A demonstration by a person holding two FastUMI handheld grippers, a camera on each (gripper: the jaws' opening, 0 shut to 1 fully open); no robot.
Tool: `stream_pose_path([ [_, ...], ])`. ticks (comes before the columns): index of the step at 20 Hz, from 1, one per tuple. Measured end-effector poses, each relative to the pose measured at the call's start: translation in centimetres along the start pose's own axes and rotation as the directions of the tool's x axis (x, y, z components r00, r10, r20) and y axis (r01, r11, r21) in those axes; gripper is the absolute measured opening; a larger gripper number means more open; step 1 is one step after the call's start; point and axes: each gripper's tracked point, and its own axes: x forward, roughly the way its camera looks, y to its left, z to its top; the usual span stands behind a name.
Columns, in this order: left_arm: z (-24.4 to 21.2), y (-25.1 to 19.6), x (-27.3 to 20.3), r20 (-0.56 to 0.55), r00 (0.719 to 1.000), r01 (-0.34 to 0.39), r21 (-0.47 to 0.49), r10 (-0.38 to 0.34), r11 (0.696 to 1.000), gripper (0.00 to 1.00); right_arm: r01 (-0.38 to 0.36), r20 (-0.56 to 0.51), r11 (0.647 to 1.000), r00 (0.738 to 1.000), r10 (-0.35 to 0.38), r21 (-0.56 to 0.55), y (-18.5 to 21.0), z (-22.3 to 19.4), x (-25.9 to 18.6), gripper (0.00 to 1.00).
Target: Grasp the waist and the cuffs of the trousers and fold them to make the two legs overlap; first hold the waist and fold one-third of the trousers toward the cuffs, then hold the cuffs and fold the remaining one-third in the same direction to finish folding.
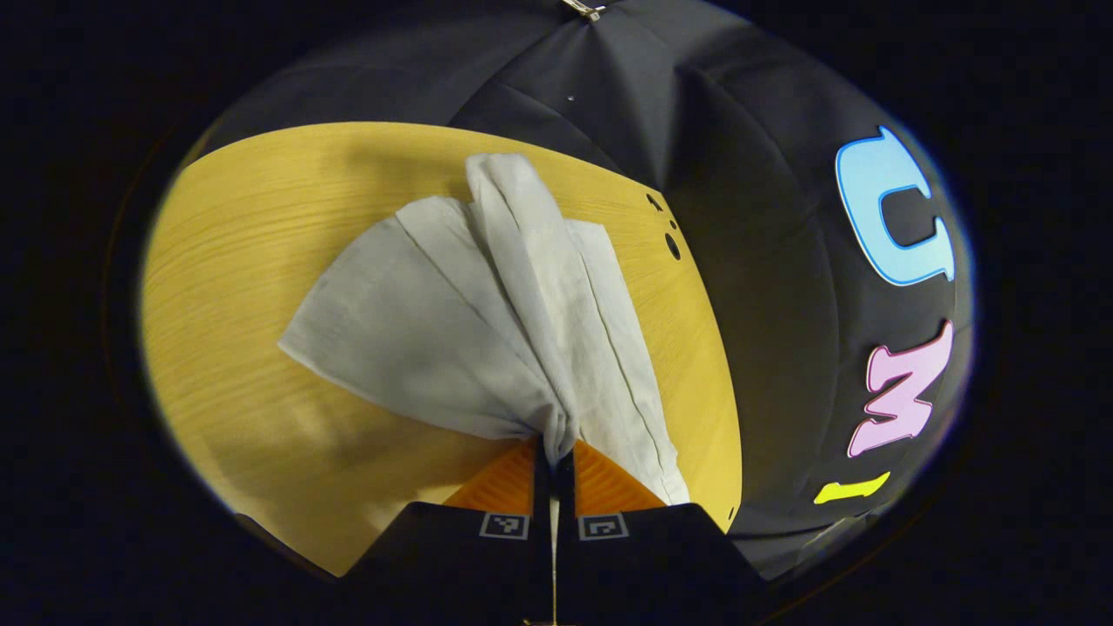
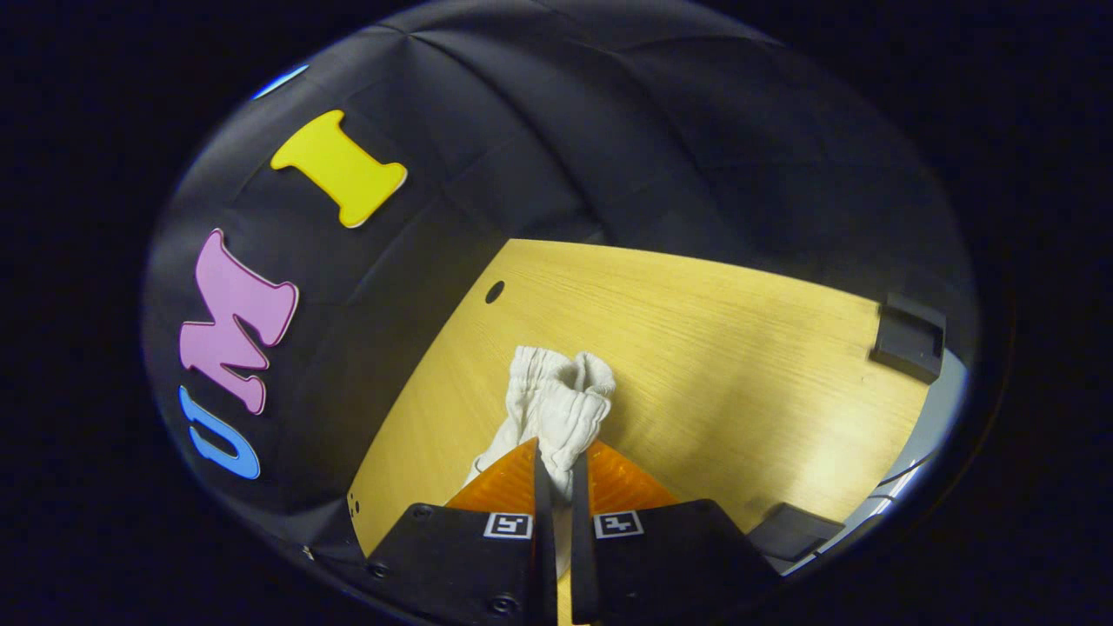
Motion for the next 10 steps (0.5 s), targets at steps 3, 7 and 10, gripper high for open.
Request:
stream_pose_path([
  [3, -0.6, 0.2, -0.2, -0.019, 1.000, -0.004, 0.006, 0.004, 1.000, 0.07, -0.071, 0.042, 0.993, 0.996, 0.075, -0.091, 2.1, 1.0, -1.9, 0.11],
  [7, -0.7, 0.4, -0.4, -0.030, 0.999, -0.011, 0.017, 0.012, 1.000, 0.07, -0.181, 0.052, 0.962, 0.979, 0.196, -0.206, 8.4, 1.0, -5.1, 0.11],
  [10, -0.7, 0.5, -0.6, -0.034, 0.999, -0.002, 0.011, 0.002, 1.000, 0.06, -0.260, 0.030, 0.923, 0.960, 0.279, -0.284, 14.7, -0.6, -6.3, 0.11],
])
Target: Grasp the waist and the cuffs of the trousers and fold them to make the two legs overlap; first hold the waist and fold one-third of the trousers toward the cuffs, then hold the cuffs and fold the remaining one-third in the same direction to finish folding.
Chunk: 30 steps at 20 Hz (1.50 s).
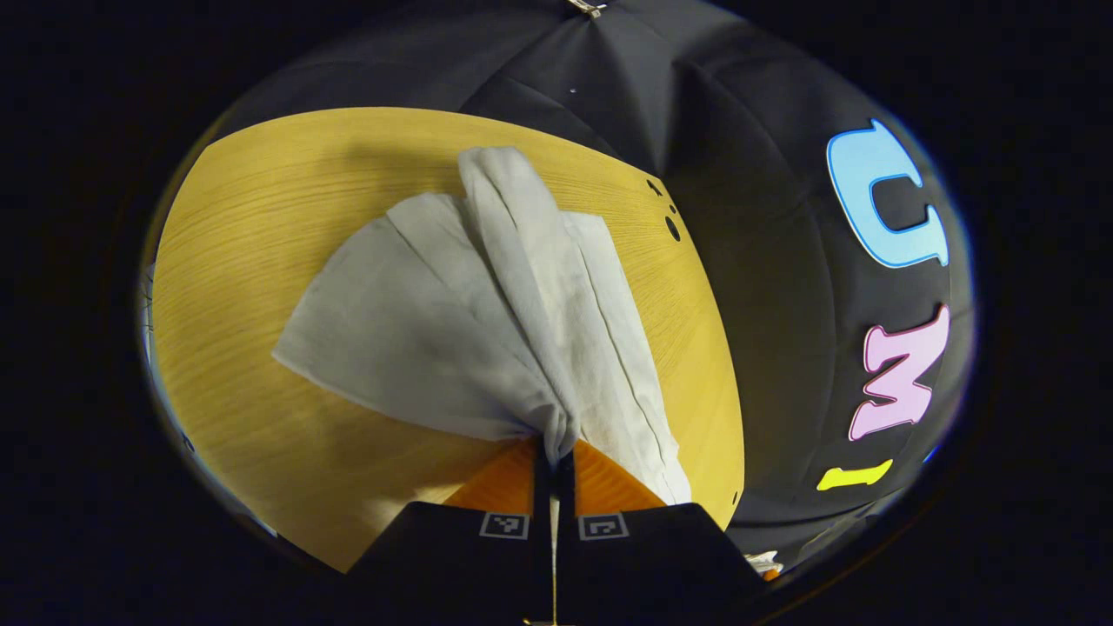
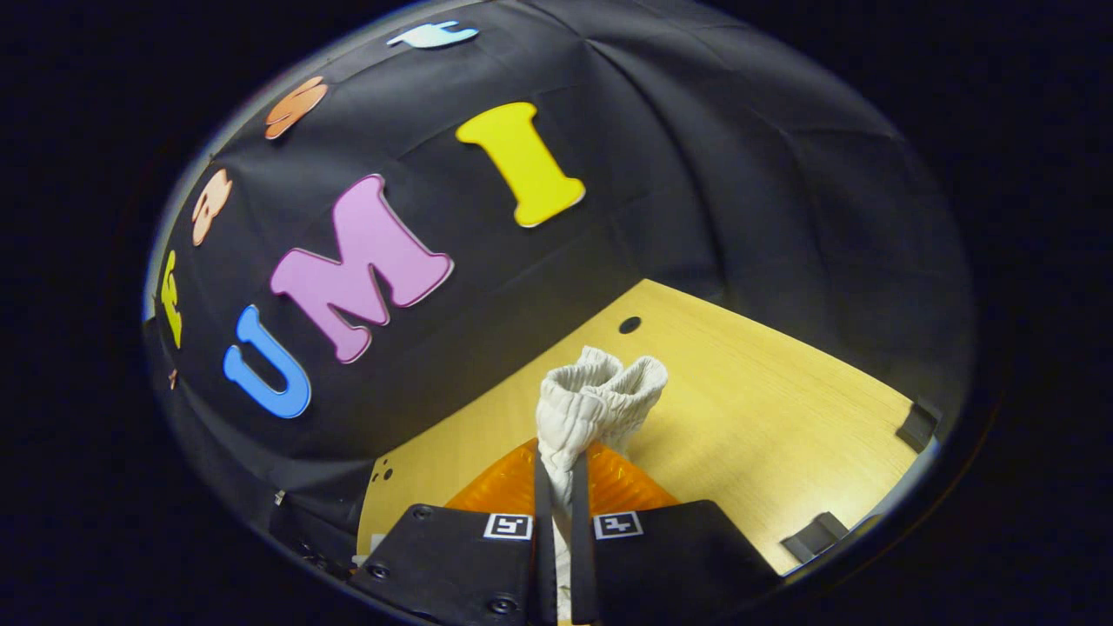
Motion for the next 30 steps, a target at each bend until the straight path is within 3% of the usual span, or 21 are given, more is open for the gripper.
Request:
stream_pose_path([
  [6, 0.0, 0.1, -0.3, -0.013, 1.000, 0.015, 0.015, -0.015, 1.000, 0.07, -0.132, -0.096, 0.985, 0.988, 0.121, -0.111, 9.6, -5.0, 1.6, 0.11],
  [11, 0.0, -0.2, 0.0, -0.030, 0.999, 0.025, 0.028, -0.024, 0.999, 0.07, -0.183, -0.203, 0.967, 0.968, 0.146, -0.179, 14.1, -10.9, 4.5, 0.11],
  [17, 0.0, -0.4, 0.5, -0.045, 0.998, 0.042, 0.023, -0.041, 0.999, 0.06, -0.270, -0.349, 0.925, 0.922, 0.168, -0.268, 18.3, -19.0, 4.8, 0.11],
  [22, 0.0, -0.5, 0.6, -0.053, 0.997, 0.059, 0.005, -0.059, 0.998, 0.06, -0.344, -0.487, 0.877, 0.860, 0.151, -0.335, 20.3, -26.8, 3.7, 0.11],
  [25, 0.1, -0.6, 0.6, -0.056, 0.996, 0.065, -0.003, -0.065, 0.998, 0.06, -0.388, -0.583, 0.861, 0.801, 0.138, -0.330, 20.7, -31.1, 2.5, 0.18],
  [29, -0.1, -0.6, 0.6, -0.056, 0.996, 0.068, -0.016, -0.069, 0.998, 0.06, -0.396, -0.673, 0.896, 0.720, 0.167, -0.202, 21.6, -34.3, 1.5, 0.27],
  [30, 0.0, -0.6, 0.7, -0.055, 0.996, 0.068, -0.022, -0.070, 0.997, 0.06, -0.393, -0.686, 0.904, 0.705, 0.178, -0.170, 21.6, -34.6, 1.2, 0.42],
])
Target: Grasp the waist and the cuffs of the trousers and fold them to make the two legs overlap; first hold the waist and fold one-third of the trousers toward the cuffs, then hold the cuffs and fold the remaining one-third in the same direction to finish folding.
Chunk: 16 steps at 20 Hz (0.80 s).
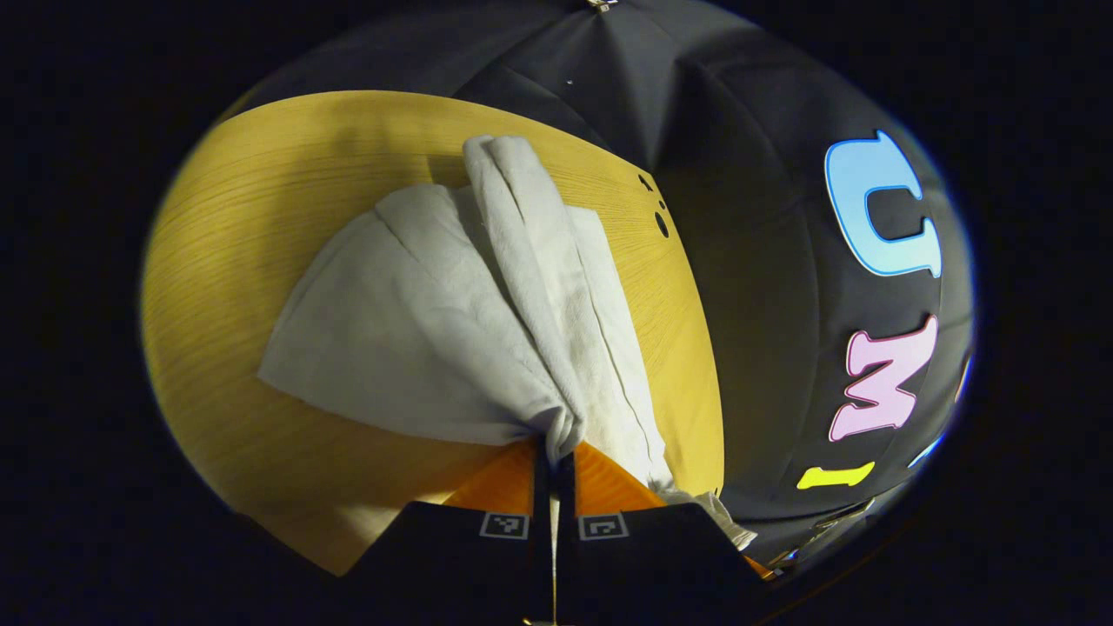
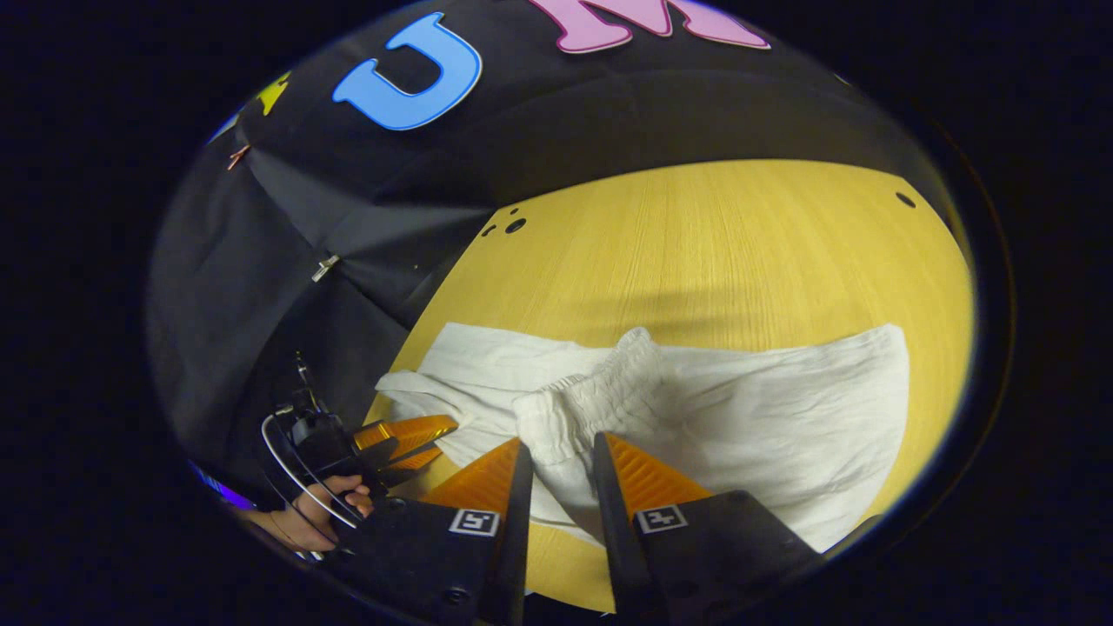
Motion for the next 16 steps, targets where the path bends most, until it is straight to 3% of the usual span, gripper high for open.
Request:
stream_pose_path([
  [1, -0.1, 0.1, 0.0, 0.001, 1.000, 0.001, -0.007, -0.001, 1.000, 0.07, -0.025, -0.008, 0.999, 1.000, 0.026, 0.026, 0.5, -0.2, 0.0, 0.53],
  [2, 0.0, 0.0, 0.0, 0.002, 1.000, 0.004, -0.015, -0.004, 1.000, 0.07, -0.061, -0.010, 0.996, 0.998, 0.062, 0.059, 1.1, -0.4, -0.4, 0.48],
  [3, 0.1, 0.0, 0.0, 0.003, 1.000, 0.008, -0.028, -0.008, 1.000, 0.06, -0.111, -0.006, 0.988, 0.994, 0.112, 0.105, 2.0, -0.3, -1.0, 0.63],
  [5, 0.1, 0.0, 0.0, 0.005, 1.000, 0.020, -0.058, -0.020, 0.998, 0.06, -0.184, 0.037, 0.959, 0.983, 0.181, 0.216, 2.7, 0.5, -2.5, 0.67],
  [6, 0.1, -0.1, 0.0, 0.004, 1.000, 0.025, -0.070, -0.025, 0.997, 0.06, -0.189, 0.069, 0.947, 0.982, 0.177, 0.260, 1.7, 1.2, -2.9, 0.67],
  [11, 0.3, -1.7, -0.9, 0.023, 0.997, 0.068, -0.032, -0.068, 0.997, 0.06, -0.049, 0.200, 0.922, 0.979, -0.031, 0.384, -9.2, 3.6, -7.6, 0.67],
  [16, 0.4, -5.8, -2.7, 0.042, 0.991, 0.126, 0.086, -0.130, 0.988, 0.06, 0.041, 0.267, 0.853, 0.941, -0.208, 0.520, -19.1, 3.8, -14.7, 0.67],
])
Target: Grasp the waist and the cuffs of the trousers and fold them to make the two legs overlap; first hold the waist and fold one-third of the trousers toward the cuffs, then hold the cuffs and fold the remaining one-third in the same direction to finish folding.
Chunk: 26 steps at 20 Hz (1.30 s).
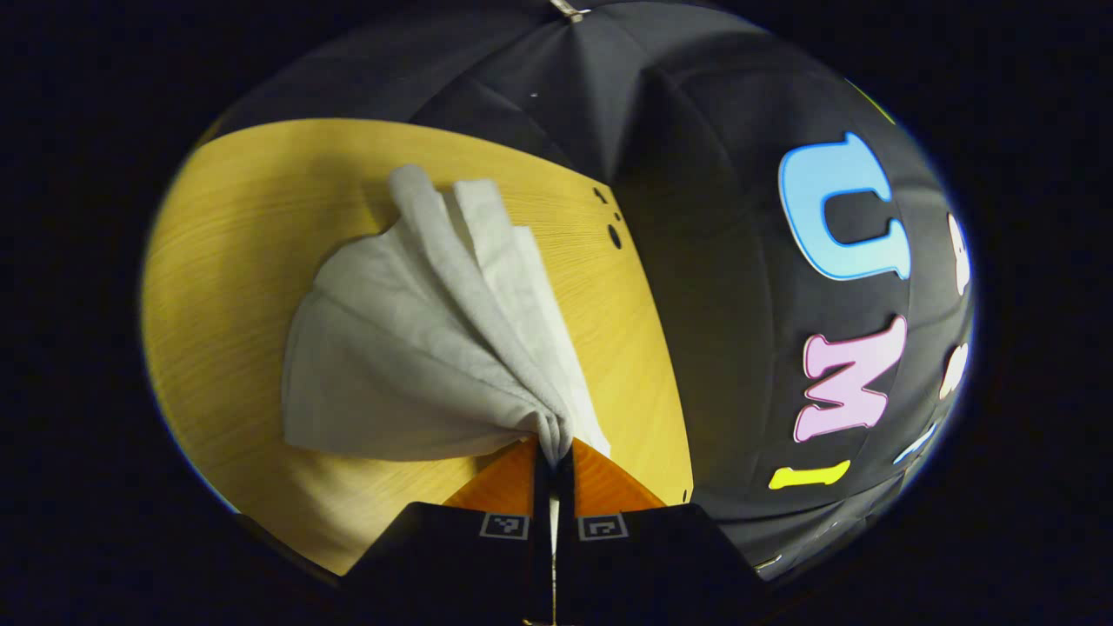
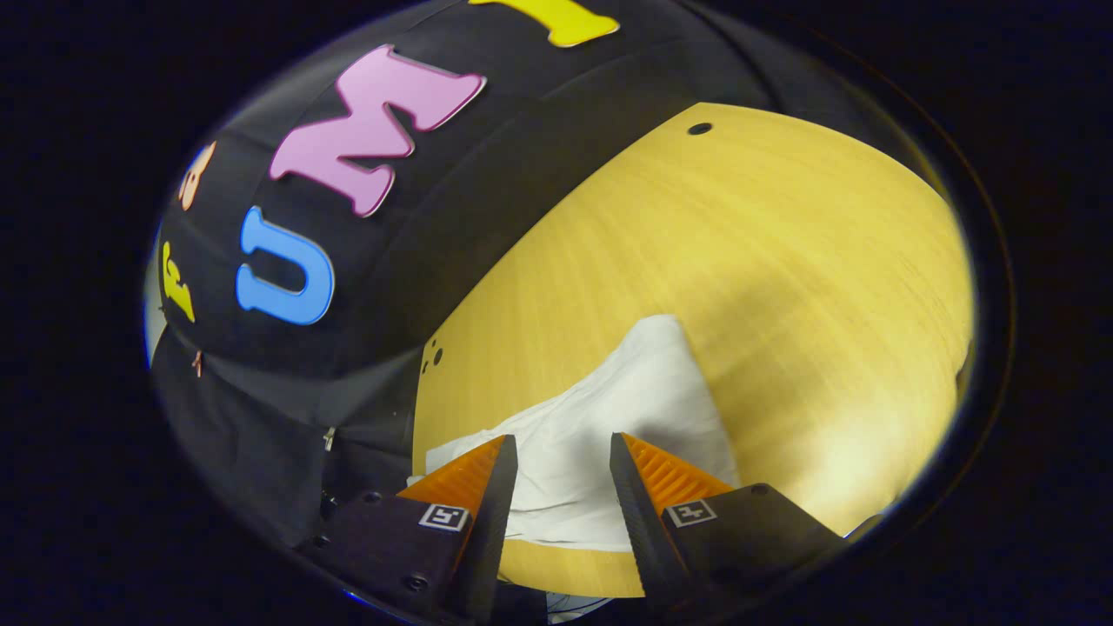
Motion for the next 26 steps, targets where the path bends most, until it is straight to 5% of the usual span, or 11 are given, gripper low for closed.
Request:
stream_pose_path([
  [4, -0.3, -5.5, -0.6, 0.021, 0.998, 0.063, 0.154, -0.067, 0.986, 0.06, 0.055, 0.080, 0.994, 0.995, -0.062, 0.095, -6.3, 4.1, -4.1, 0.67],
  [7, -1.6, -10.7, -0.7, 0.011, 0.992, 0.120, 0.310, -0.129, 0.943, 0.06, 0.071, 0.127, 0.987, 0.988, -0.090, 0.142, -9.8, 5.8, -7.4, 0.67],
  [9, -3.5, -14.1, -0.7, -0.022, 0.986, 0.159, 0.438, -0.166, 0.885, 0.06, 0.079, 0.147, 0.983, 0.984, -0.103, 0.163, -11.5, 6.3, -9.2, 0.67],
  [12, -8.9, -18.0, -0.3, -0.138, 0.971, 0.239, 0.608, -0.196, 0.757, 0.06, 0.091, 0.160, 0.979, 0.980, -0.121, 0.185, -12.7, 6.0, -10.1, 0.67],
  [17, -16.8, -17.8, 1.1, -0.293, 0.949, 0.313, 0.810, -0.120, 0.496, 0.06, 0.099, 0.164, 0.972, 0.977, -0.136, 0.214, -13.7, 5.7, -10.8, 0.67],
  [20, -19.8, -16.9, 1.9, -0.318, 0.946, 0.320, 0.896, -0.058, 0.307, 0.07, 0.094, 0.163, 0.969, 0.978, -0.134, 0.230, -14.1, 5.4, -10.8, 0.67],
  [23, -22.5, -16.1, 2.2, -0.335, 0.942, 0.335, 0.939, -0.011, 0.074, 0.06, 0.091, 0.151, 0.969, 0.980, -0.128, 0.230, -14.2, 4.8, -10.4, 0.67],
  [26, -24.4, -15.1, 2.5, -0.359, 0.933, 0.353, 0.905, 0.019, -0.236, 0.07, 0.090, 0.151, 0.967, 0.980, -0.129, 0.239, -14.7, 4.7, -10.5, 0.67],
])
